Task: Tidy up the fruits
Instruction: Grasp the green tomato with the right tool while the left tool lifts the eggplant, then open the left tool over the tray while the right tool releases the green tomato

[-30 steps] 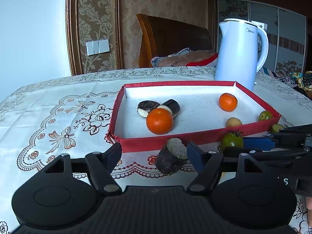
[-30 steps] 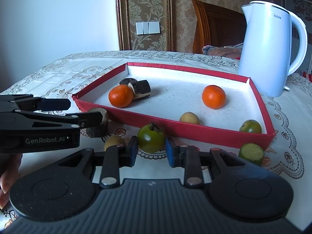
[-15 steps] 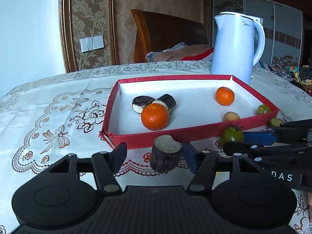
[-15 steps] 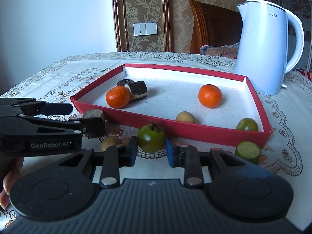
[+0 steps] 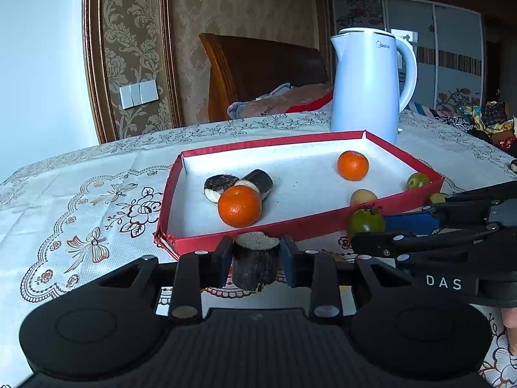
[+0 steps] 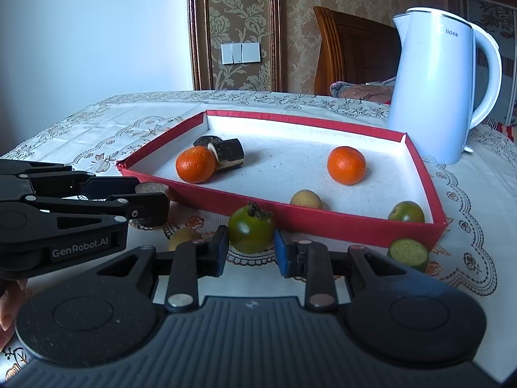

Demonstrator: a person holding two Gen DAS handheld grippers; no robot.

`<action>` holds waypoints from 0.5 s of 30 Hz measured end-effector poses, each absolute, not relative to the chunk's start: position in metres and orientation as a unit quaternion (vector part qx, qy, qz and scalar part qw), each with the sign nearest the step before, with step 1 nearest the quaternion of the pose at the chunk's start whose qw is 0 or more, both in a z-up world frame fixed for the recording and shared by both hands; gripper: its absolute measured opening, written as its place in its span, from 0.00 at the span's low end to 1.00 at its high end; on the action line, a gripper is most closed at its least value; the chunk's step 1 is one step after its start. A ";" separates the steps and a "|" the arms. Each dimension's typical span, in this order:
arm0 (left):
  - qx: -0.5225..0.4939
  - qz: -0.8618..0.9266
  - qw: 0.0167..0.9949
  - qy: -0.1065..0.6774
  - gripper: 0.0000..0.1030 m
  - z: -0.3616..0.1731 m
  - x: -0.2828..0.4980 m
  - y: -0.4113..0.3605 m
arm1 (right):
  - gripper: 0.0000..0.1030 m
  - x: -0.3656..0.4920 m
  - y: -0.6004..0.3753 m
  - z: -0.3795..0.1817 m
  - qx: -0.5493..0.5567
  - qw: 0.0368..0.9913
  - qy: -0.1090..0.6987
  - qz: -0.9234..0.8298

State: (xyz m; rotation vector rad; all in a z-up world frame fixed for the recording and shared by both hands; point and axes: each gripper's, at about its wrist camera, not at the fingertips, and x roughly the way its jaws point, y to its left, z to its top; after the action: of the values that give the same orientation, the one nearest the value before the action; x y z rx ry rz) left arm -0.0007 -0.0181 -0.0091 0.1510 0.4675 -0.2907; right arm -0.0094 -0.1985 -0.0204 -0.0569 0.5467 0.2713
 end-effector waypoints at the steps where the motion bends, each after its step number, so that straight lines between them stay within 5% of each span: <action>1: 0.077 -0.145 0.961 0.221 0.30 -0.008 -0.005 -0.018 | 0.28 -0.011 -0.199 -0.020 -0.028 0.955 0.265 0.133; 7: 0.071 -0.151 0.971 0.172 0.30 0.008 -0.016 -0.017 | 0.28 -0.028 -0.206 -0.006 -0.035 0.971 0.210 0.113; 15: 0.039 -0.110 0.971 0.208 0.30 0.015 0.029 -0.019 | 0.28 0.005 -0.209 0.000 -0.032 0.972 0.219 0.076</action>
State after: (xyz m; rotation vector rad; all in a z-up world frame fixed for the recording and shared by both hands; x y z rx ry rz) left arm 0.0288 -0.0193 0.0148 0.0782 0.4203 -0.2214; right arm 0.0049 -0.2085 0.0005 -0.0648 0.4431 0.1542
